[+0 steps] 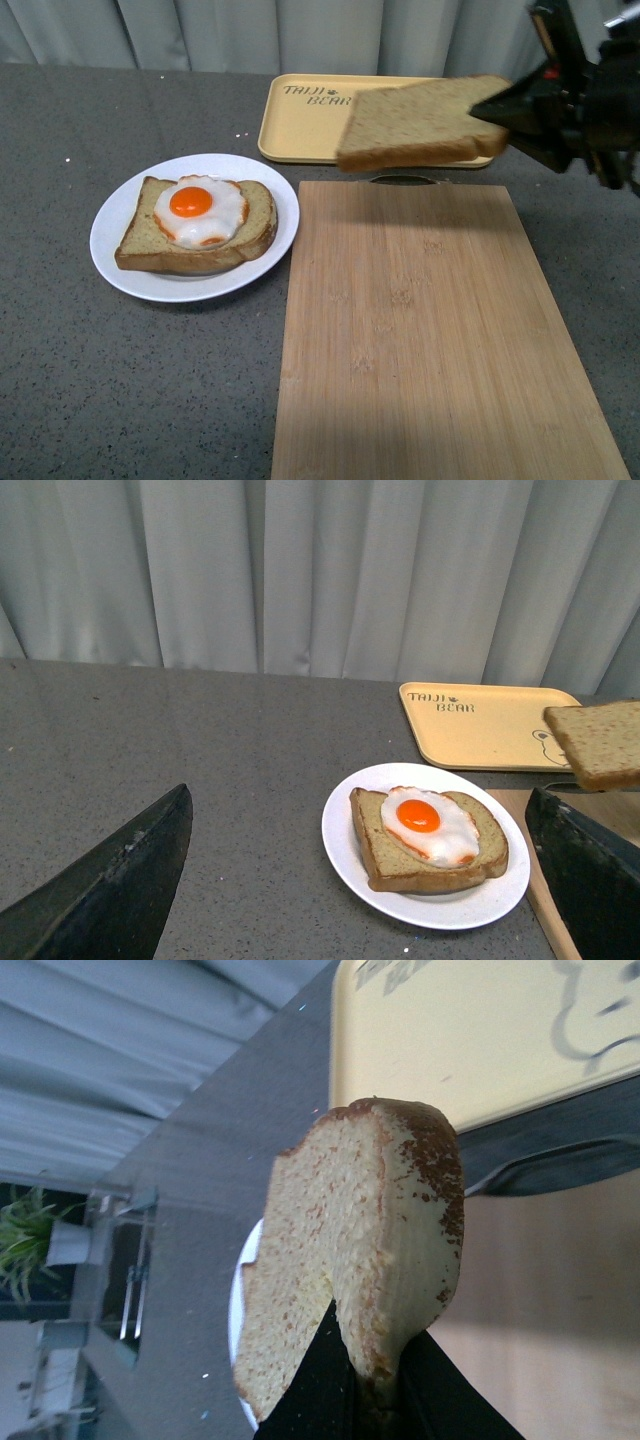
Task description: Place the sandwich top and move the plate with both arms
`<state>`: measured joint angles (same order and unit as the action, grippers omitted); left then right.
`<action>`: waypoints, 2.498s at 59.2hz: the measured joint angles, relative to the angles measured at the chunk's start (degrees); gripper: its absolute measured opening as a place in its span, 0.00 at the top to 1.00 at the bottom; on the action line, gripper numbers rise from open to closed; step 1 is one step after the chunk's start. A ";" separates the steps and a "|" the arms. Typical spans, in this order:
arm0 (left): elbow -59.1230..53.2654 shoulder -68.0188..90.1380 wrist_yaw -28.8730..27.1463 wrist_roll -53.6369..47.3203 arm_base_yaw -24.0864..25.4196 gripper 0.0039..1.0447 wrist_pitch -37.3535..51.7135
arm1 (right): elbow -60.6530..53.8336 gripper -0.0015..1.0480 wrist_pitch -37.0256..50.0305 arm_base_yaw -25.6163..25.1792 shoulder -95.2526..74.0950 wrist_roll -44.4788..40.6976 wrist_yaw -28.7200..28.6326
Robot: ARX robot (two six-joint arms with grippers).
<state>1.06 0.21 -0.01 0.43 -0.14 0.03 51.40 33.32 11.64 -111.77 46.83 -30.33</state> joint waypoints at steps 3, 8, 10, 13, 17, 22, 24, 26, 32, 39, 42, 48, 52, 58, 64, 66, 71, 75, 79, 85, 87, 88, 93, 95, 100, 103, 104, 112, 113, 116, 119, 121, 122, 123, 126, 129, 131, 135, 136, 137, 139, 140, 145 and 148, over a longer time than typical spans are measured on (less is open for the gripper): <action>0.00 -0.02 0.00 0.00 0.00 0.06 0.00 | 1.33 0.97 0.85 2.78 -1.36 2.43 0.48; 0.00 0.00 0.00 0.00 0.00 0.06 0.00 | 4.15 0.97 1.49 6.82 -4.26 5.49 0.85; 0.00 0.00 0.00 0.00 0.00 0.06 0.00 | 5.40 0.97 1.46 8.09 -5.44 6.40 0.90; 0.00 0.00 0.00 0.00 0.00 0.06 0.00 | 7.63 0.97 1.07 9.97 -7.43 7.50 0.94; 0.00 0.00 0.00 0.00 0.00 0.06 0.00 | 10.75 0.97 -0.07 12.11 -10.08 8.26 0.92; 0.00 0.00 0.00 0.00 0.00 0.06 0.00 | 14.25 0.97 -1.66 14.03 -12.96 8.74 0.90; 0.00 0.00 0.00 0.00 0.00 0.06 0.00 | 15.87 0.97 -2.60 14.80 -14.23 8.76 0.90; 0.00 -0.02 0.00 0.00 0.00 0.06 0.00 | 16.85 0.97 -2.99 15.28 -15.10 8.85 0.92; 0.00 -0.02 0.00 0.00 0.00 0.06 0.00 | 20.00 0.97 -4.83 17.11 -18.05 8.92 1.01; 0.00 0.00 0.00 0.00 0.00 0.06 0.00 | 20.94 0.97 -5.27 18.32 -19.32 9.03 1.60; 0.00 -0.02 0.00 0.00 0.00 0.06 0.00 | 20.94 0.97 -5.68 18.36 -19.32 8.87 2.21; 0.00 0.00 0.00 0.00 0.00 0.06 0.00 | 20.09 0.81 -5.97 18.23 -19.26 8.04 3.08; 0.00 0.00 0.00 0.00 0.00 0.06 0.00 | 18.53 0.70 -6.40 17.97 -18.58 6.73 4.22; 0.00 0.00 0.00 0.00 0.00 0.06 0.00 | 14.91 0.53 -6.73 16.96 -15.80 4.37 5.92; 0.00 0.00 0.00 0.00 0.00 0.06 0.00 | 11.30 0.36 -8.04 15.61 -10.95 -0.07 10.12; 0.00 -0.02 0.00 0.00 0.00 0.06 0.00 | 10.03 0.31 -8.22 15.15 -9.25 -1.73 11.69; 0.02 -0.02 0.00 0.00 0.00 0.06 0.00 | 7.02 0.18 -10.58 13.88 -4.79 -5.90 15.10; 0.00 -0.02 0.00 0.00 0.00 0.06 0.00 | 5.84 0.08 -9.66 13.40 -3.41 -9.11 17.99; 0.00 -0.02 0.00 0.00 0.00 0.06 0.00 | 0.92 0.17 7.28 13.79 -4.42 -17.25 31.71; 0.00 0.02 -0.09 0.00 0.00 0.06 0.00 | -11.02 0.34 31.52 12.50 -3.41 -33.53 50.16; 0.00 0.02 -0.07 0.00 0.00 0.06 0.00 | -14.10 0.39 36.20 11.58 -2.03 -37.40 51.47; 0.00 0.00 -0.17 0.00 0.00 0.06 0.00 | -15.91 0.42 38.62 10.93 -0.83 -38.60 51.54; 0.00 -0.07 -0.13 0.00 0.00 0.06 0.00 | -21.55 0.56 43.23 8.39 5.44 -42.99 50.03; 0.00 -0.07 -0.13 0.00 0.00 0.06 0.00 | -23.43 0.61 43.63 7.56 7.61 -44.09 49.20; 0.00 -0.07 0.02 0.00 0.00 0.06 0.00 | -28.41 0.75 43.67 5.33 11.89 -45.44 47.21; 0.00 -0.07 0.00 0.00 0.00 0.06 0.00 | -31.36 0.83 43.36 4.04 14.16 -45.88 46.12; 0.00 -0.07 0.00 0.00 0.00 0.06 0.00 | -31.89 0.85 43.28 3.80 14.64 -45.94 45.92; 0.00 -0.07 0.00 0.00 0.00 0.06 0.00 | -37.33 0.99 41.64 1.27 21.64 -46.64 42.88; 0.00 -0.07 -0.02 0.00 0.00 0.06 0.00 | -38.03 0.99 41.29 0.94 22.75 -46.66 42.40; 0.00 -0.07 -0.02 0.00 0.00 0.06 0.00 | -39.67 0.99 40.26 0.07 25.49 -46.66 41.40; 0.00 -0.07 -0.02 0.00 0.00 0.06 0.00 | -41.51 0.99 38.77 -1.07 28.59 -46.66 40.46; 0.00 -0.07 0.00 0.00 0.00 0.06 0.00 | -42.36 0.99 37.97 -1.64 30.16 -46.66 40.06; 0.00 -0.07 0.00 0.00 0.00 0.06 0.00 | -43.17 0.99 37.09 -2.19 31.74 -46.66 39.65; 0.00 -0.07 0.00 0.00 0.00 0.06 0.00 | -43.65 0.99 36.50 -2.54 32.81 -46.66 39.43; 0.00 -0.07 0.00 0.00 0.00 0.06 0.00 | -44.94 0.99 34.40 -3.41 36.22 -46.66 38.60; 0.00 -0.07 0.00 0.00 0.00 0.06 0.00 | -45.20 0.99 29.57 -4.02 40.37 -46.66 37.81; 0.00 -0.07 0.00 0.00 0.00 0.06 0.00 | -45.44 0.99 27.26 -4.39 42.95 -46.66 37.38; 0.00 -0.07 -0.02 0.00 0.00 0.06 0.00 | -46.18 0.99 24.33 -5.03 47.45 -46.66 36.59; 0.00 -0.07 0.00 0.00 0.00 0.06 0.00 | -46.45 0.99 23.61 -5.25 48.70 -46.66 36.44; 0.00 -0.07 0.00 0.00 0.00 0.06 0.00 | -46.58 0.99 23.41 -5.35 49.31 -46.66 36.30; 0.00 -0.07 0.00 0.00 0.00 0.06 0.00 | -47.12 0.99 21.84 -5.75 51.49 -46.66 35.91; 0.00 -0.07 0.00 0.00 0.00 0.06 0.00 | -47.25 0.99 21.49 -5.86 52.00 -46.66 35.80; 0.00 -0.07 0.00 0.00 0.00 0.06 0.00 | -48.41 0.99 18.23 -6.91 56.17 -46.64 34.75; 0.00 -0.07 0.00 0.00 0.00 0.06 0.00 | -49.03 0.99 16.22 -9.22 58.64 -46.66 31.34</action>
<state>1.06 0.14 -0.01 0.43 -0.14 0.03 2.37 49.54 2.42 -53.12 0.16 1.02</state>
